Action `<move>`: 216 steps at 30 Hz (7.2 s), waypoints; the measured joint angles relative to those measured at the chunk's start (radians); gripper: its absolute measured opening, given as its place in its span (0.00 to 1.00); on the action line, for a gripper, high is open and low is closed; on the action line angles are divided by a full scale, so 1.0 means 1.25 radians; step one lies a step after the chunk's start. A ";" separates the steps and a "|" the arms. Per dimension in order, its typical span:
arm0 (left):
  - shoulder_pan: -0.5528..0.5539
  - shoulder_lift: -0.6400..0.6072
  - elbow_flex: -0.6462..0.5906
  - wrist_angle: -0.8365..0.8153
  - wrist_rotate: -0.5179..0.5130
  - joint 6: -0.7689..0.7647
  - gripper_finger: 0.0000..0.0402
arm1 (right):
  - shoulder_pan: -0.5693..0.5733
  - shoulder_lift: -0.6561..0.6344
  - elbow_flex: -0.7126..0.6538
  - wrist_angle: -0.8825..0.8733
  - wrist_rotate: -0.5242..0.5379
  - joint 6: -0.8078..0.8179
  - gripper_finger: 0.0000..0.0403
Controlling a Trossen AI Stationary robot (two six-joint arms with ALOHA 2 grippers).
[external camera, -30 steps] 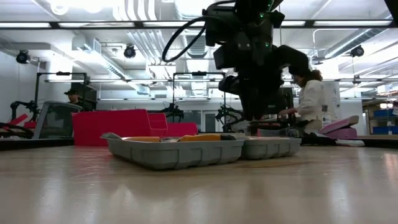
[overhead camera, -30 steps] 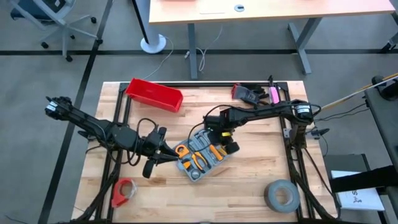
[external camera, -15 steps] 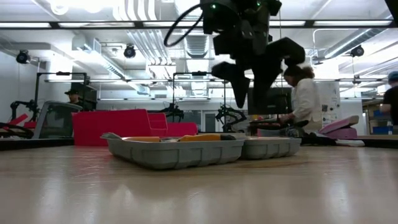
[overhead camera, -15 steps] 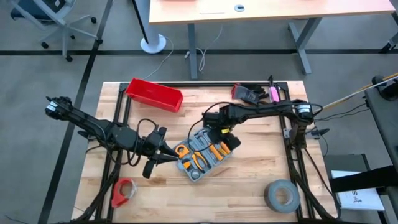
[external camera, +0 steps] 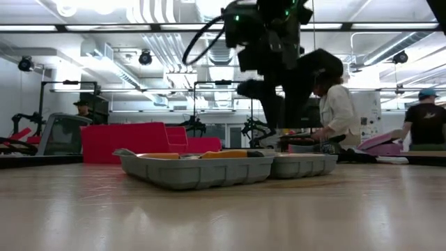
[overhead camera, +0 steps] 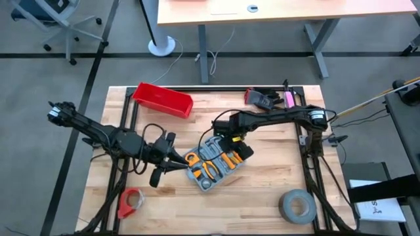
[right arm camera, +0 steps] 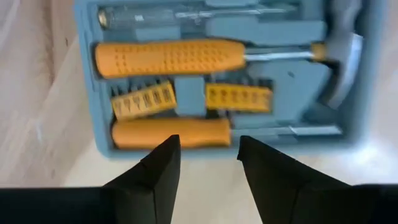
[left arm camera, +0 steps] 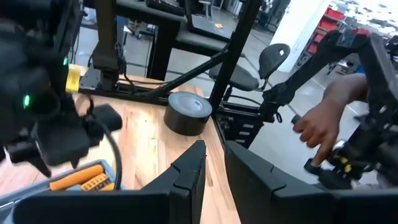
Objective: Prefit tool cases
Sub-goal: Adjust the tools to fit the prefit tool case
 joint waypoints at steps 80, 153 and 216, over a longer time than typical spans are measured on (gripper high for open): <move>-0.001 0.014 0.001 -0.046 0.000 0.003 0.29 | -0.014 -0.045 -0.091 0.042 -0.049 0.032 0.18; 0.088 0.489 0.106 -0.237 -0.078 -0.198 0.28 | 0.105 -0.239 -0.403 0.287 -0.009 0.423 0.13; 0.047 0.377 0.106 -0.319 -0.069 -0.191 0.28 | 0.296 -0.123 -0.371 0.467 0.015 0.692 0.12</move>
